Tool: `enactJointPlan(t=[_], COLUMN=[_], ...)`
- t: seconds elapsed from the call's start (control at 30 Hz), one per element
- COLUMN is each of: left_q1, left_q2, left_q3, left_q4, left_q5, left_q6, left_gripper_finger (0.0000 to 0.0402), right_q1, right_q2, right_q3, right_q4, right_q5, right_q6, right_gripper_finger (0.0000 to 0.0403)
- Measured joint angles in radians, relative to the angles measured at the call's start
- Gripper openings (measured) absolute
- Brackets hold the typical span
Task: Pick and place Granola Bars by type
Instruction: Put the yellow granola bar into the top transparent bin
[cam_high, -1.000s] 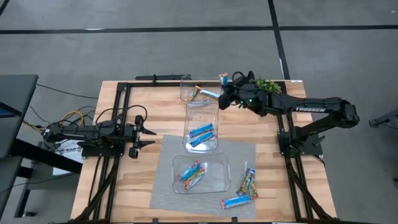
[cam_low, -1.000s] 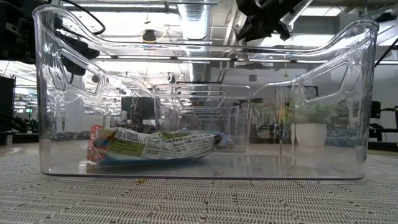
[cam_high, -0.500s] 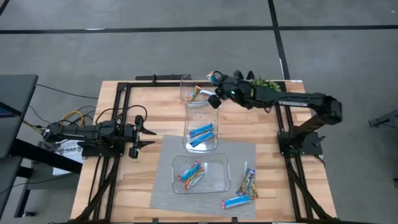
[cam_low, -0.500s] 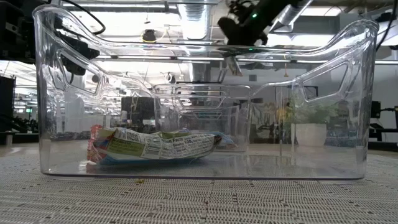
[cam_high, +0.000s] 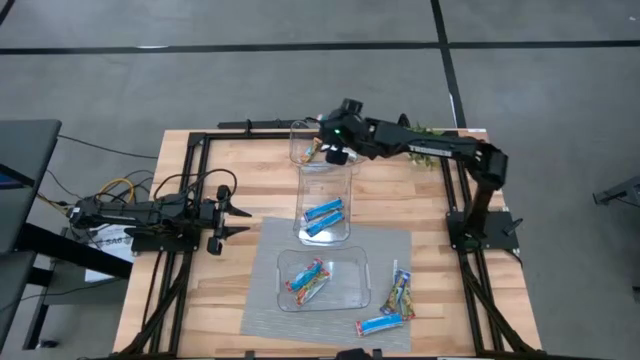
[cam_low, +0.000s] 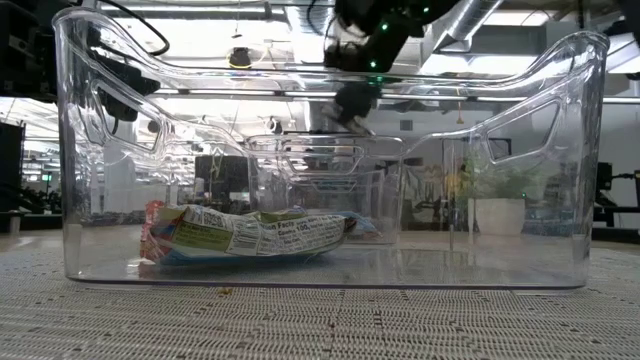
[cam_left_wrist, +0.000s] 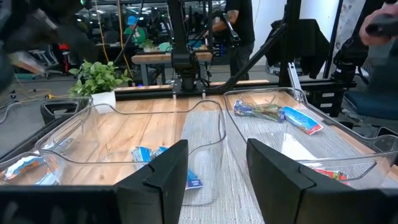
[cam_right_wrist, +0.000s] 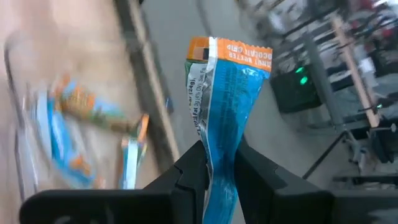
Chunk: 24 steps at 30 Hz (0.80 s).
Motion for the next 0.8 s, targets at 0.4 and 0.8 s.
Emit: enactJointPlan(t=[0.4,0.8], left_q1=[0.000,0.000], left_q2=[0.000,0.000], left_q3=[0.000,0.000], left_q4=[0.000,0.000], left_q5=[0.000,0.000], left_q6=[-0.005,-0.005], left_gripper_finger=[0.0158,0.0158], right_q1=[-0.013,-0.032], right_q2=[0.161,0.193], right_q3=[0.156,0.153], right_q4=[-0.285,-0.346], right_q5=[-0.149,-0.188], right_q6=[0.005,0.023], right_gripper_finger=[0.0066,0.0066])
